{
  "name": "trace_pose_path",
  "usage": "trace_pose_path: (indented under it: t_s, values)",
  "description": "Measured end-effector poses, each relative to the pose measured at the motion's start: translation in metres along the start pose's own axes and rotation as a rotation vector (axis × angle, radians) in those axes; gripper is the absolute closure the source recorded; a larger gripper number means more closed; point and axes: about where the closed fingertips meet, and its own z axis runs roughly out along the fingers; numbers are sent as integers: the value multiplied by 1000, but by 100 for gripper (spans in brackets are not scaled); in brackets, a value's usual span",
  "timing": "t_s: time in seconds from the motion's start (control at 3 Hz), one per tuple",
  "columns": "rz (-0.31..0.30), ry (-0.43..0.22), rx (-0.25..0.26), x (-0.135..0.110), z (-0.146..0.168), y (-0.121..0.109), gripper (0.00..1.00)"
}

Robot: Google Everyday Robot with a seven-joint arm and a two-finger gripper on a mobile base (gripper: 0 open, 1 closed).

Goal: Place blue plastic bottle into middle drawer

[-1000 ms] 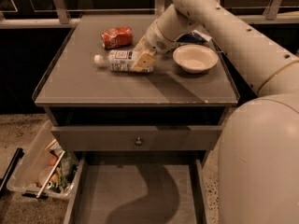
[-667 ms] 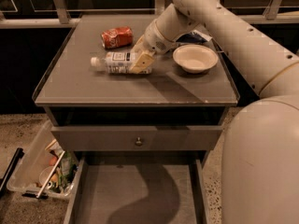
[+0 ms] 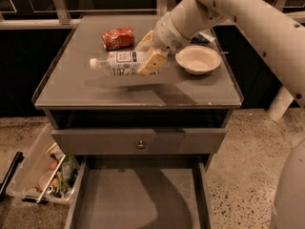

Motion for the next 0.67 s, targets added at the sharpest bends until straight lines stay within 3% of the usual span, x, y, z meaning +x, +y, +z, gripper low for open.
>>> trace_pose_path:
  t_s: [0.67]
  values:
    - [-7,91,165,34,-86,63,100]
